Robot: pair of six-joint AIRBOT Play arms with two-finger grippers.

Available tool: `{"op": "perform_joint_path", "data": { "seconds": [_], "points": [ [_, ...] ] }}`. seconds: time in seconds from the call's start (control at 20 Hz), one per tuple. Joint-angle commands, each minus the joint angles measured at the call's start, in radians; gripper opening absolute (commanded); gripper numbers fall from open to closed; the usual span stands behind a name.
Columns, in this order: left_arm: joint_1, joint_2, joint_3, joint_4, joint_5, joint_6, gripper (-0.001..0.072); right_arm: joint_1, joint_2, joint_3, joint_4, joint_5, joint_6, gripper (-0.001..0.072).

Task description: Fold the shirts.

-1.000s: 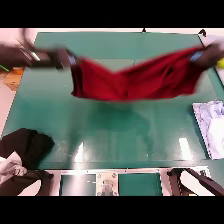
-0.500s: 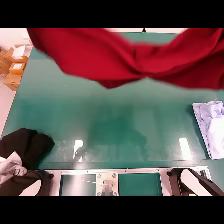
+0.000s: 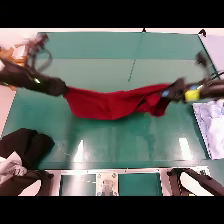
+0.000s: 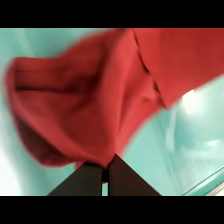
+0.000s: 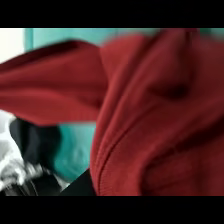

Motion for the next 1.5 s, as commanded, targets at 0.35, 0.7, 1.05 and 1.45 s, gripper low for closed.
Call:
{"op": "perform_joint_path", "data": {
  "seconds": [0.35,0.7,1.05,1.45],
  "points": [
    [0.000,-0.220,-0.202,-0.022,0.091,0.088,0.0022,0.035,-0.161,-0.200,-0.229,-0.134,-0.074,0.0073],
    [0.000,-0.220,-0.202,-0.022,0.101,0.107,0.0022,0.036,0.114,-0.347,-0.234,-0.237,-0.038,0.0019],
    [0.000,-0.220,-0.202,-0.026,0.111,0.114,0.0022,0.037,0.610,-0.840,-0.012,-0.592,-0.006,0.0018],
    [0.000,-0.220,-0.202,-0.041,0.105,0.115,0.0022,0.004,0.644,-0.787,-0.085,-0.439,0.022,0.0498]
  ]
}}
